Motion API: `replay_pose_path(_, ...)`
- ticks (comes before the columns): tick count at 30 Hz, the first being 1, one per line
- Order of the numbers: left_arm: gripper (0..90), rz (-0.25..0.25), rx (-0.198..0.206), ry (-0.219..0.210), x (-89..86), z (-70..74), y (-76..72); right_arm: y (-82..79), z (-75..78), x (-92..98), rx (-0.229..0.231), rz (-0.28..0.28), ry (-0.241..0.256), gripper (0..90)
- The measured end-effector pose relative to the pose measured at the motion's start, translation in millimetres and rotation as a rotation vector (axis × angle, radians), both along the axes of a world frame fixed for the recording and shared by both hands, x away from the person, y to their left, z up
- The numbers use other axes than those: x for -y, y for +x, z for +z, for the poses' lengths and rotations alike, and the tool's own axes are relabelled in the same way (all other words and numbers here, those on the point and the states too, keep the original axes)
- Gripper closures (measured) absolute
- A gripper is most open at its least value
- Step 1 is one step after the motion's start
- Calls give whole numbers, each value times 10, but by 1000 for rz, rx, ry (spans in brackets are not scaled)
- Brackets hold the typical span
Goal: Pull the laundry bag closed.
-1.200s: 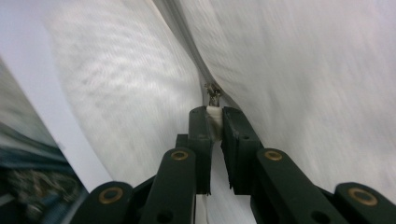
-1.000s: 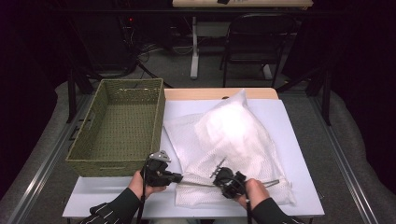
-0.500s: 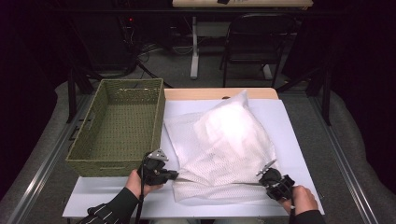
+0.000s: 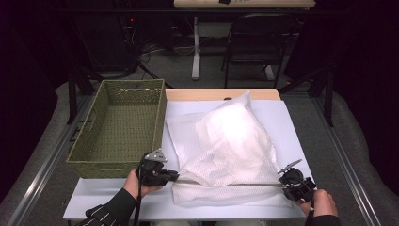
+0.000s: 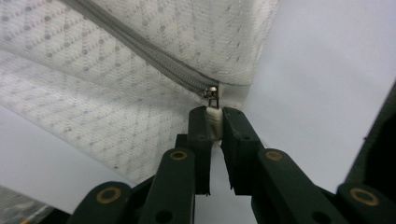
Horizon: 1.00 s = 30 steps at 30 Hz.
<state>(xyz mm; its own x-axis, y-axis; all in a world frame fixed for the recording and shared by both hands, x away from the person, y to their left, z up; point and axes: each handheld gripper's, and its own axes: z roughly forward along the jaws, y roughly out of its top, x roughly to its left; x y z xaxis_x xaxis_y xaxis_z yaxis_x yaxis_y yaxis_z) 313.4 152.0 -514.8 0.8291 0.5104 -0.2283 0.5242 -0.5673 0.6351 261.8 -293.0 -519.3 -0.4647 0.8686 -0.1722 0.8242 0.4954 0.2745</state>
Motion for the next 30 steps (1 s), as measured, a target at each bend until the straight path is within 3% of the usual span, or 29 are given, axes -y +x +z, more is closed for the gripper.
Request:
replay_pose_path(1, 709, -8, -12, 13, 1, 6, 7, 0, 0, 0, 0, 0, 0, 714)
replay_pose_path(2, 637, -14, -19, 20, -12, 4, 9, 0, 11, 15, -2, -1, 23, 673)
replay_pose_path(3, 543, -20, -27, 13, -23, 6, 1, -16, 51, 47, 3, -3, 62, 551)
replay_pose_path(5, 502, -53, -35, 37, -16, 23, -28, -29, 72, 45, 8, -14, 77, 510)
replay_pose_path(7, 385, -74, -26, 61, -1, 42, -68, -57, 132, 80, 21, -22, 116, 337)
replay_pose_path(9, 314, -87, -25, 75, 5, 67, -109, -80, 153, 101, 29, -28, 134, 279)
replay_pose_path(10, 314, -120, -25, 91, 8, 83, -133, -80, 153, 101, 29, -28, 134, 279)
replay_pose_path(11, 263, -115, -11, 105, 10, 97, -162, -116, 177, 129, 38, -41, 149, 235)
replay_pose_path(15, 216, -118, 12, 159, -43, 168, -243, -172, 205, 191, 64, -62, 169, 154)
replay_pose_path(22, 183, -71, 45, 249, -258, 249, -311, -274, 206, 338, 106, -111, 197, 136)
replay_pose_path(24, 179, -60, 49, 256, -284, 255, -321, -280, 205, 342, 107, -118, 205, 133)
replay_pose_path(29, 165, 5, 60, 297, -446, 254, -364, -298, 219, 372, 128, -128, 213, 113)
replay_pose_path(30, 162, 39, 60, 298, -521, 234, -384, -298, 211, 381, 135, -130, 218, 105)
